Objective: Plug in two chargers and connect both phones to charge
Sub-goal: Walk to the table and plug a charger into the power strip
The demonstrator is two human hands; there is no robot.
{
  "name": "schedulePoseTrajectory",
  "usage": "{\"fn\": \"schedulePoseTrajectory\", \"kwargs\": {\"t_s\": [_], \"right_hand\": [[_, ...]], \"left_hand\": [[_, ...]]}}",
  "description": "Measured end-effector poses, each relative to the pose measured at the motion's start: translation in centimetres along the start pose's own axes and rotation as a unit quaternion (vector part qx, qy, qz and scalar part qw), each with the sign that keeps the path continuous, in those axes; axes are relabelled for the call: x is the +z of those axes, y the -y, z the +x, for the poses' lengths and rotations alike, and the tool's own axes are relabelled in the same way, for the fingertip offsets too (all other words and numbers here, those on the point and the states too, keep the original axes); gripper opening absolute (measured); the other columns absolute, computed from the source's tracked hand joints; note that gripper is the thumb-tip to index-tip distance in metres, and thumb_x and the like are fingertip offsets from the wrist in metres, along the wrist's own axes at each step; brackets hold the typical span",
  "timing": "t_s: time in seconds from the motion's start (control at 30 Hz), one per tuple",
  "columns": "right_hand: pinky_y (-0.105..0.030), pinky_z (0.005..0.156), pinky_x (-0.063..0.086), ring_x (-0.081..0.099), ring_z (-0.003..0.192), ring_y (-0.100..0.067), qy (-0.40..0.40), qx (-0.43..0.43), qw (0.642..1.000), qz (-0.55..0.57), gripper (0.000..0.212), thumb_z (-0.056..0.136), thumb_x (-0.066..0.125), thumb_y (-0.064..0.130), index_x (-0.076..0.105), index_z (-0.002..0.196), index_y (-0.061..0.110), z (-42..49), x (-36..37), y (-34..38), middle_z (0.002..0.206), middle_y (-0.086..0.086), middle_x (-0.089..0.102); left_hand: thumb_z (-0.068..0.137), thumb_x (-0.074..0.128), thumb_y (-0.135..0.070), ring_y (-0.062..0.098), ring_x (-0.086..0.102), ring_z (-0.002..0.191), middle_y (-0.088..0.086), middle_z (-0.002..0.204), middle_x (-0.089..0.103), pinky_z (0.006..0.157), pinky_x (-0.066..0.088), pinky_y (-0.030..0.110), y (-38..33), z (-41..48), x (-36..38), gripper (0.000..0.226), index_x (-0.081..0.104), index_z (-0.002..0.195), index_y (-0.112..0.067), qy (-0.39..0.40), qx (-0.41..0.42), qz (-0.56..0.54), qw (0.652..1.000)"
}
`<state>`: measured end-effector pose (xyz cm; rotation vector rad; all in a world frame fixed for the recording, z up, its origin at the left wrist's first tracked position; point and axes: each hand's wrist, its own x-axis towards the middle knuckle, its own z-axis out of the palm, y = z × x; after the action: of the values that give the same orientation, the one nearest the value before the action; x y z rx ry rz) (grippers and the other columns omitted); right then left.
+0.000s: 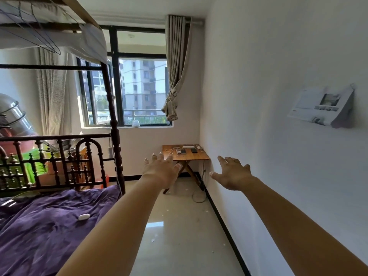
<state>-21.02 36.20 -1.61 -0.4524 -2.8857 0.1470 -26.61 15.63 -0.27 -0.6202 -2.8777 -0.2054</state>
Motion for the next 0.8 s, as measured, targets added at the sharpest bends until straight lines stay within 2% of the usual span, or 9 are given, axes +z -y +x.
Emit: {"fn": "schedulePoseTrajectory", "kwargs": {"t_s": [0.33,0.47,0.8], "right_hand": [[-0.052,0.111,0.016,0.013,0.143,-0.026,0.015,-0.008,1.0,0.017,0.074,0.091,0.042,0.053,0.011,0.149,0.02,20.1,7.0,-0.7,0.157,-0.007,0.018],[-0.052,0.111,0.018,0.016,0.142,-0.026,0.017,0.007,1.0,0.024,0.073,0.091,0.044,0.052,0.013,0.148,0.019,30.0,9.2,-0.6,0.156,-0.007,0.02],[-0.053,0.111,0.017,0.015,0.143,-0.025,0.028,0.011,0.999,0.025,0.073,0.091,0.043,0.051,0.01,0.149,0.019,52.8,14.4,-2.7,0.157,-0.006,0.02]], "left_hand": [[0.097,0.027,-0.045,0.031,0.021,0.141,0.013,0.152,0.031,0.114,0.019,0.052,2.2,21.0,7.3,0.056,0.028,0.146,-0.017,-0.002,0.012,0.003,1.0],[0.097,0.028,-0.043,0.03,0.019,0.142,0.012,0.155,0.026,0.115,0.017,0.051,3.5,31.0,9.7,0.058,0.023,0.148,-0.017,0.003,0.026,-0.006,1.0],[0.096,0.028,-0.042,0.031,0.032,0.134,0.011,0.146,0.039,0.109,0.029,0.049,4.2,54.5,15.9,0.053,0.034,0.143,-0.018,0.0,0.056,-0.008,0.998]]}}
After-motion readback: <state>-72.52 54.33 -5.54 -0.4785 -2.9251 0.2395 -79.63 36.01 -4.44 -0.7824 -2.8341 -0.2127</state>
